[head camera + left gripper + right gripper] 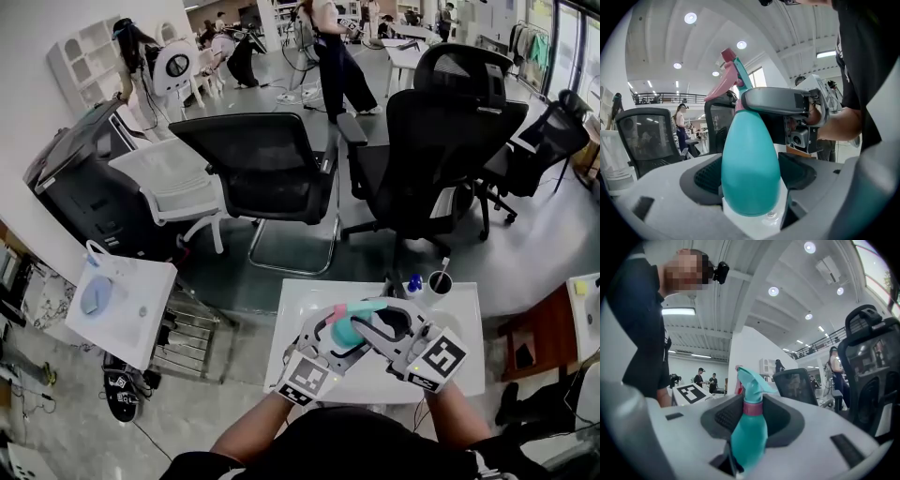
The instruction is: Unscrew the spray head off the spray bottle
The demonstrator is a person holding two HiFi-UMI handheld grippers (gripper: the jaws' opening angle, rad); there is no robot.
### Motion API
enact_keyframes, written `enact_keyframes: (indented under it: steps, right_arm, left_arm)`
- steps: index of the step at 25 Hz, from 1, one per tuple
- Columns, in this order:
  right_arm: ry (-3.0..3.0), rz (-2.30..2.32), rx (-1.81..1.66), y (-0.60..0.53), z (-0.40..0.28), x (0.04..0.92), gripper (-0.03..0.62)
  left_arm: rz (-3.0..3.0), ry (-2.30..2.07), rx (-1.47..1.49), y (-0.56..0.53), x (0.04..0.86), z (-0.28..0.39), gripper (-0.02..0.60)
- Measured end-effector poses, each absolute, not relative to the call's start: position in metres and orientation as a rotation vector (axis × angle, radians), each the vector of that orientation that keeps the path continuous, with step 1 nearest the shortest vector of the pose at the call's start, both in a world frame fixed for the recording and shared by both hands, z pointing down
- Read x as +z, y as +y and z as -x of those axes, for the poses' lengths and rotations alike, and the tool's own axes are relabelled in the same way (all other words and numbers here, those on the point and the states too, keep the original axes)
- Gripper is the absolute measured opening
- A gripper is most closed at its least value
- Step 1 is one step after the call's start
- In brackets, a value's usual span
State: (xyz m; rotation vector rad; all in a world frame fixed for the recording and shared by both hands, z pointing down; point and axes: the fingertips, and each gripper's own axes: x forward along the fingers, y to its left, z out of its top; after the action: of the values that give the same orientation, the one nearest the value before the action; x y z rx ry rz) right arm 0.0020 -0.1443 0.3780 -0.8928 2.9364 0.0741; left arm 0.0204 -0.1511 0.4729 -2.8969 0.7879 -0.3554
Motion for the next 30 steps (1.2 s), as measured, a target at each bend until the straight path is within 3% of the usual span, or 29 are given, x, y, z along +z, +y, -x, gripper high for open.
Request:
enact_keyframes:
  steps: [18,30]
  right_arm:
    - [3.136,0.070,0.131,-0.072,0.016,0.370,0.137]
    - [2.962,0.825,0.183,-0.145,-0.007,0.379,0.178]
  left_arm:
    - [2.921,0.131,-0.282,-0.089,0.463,-0.042,0.388]
    - [2.998,0.883,-0.375,-0.173,0.487,0.001,0.387]
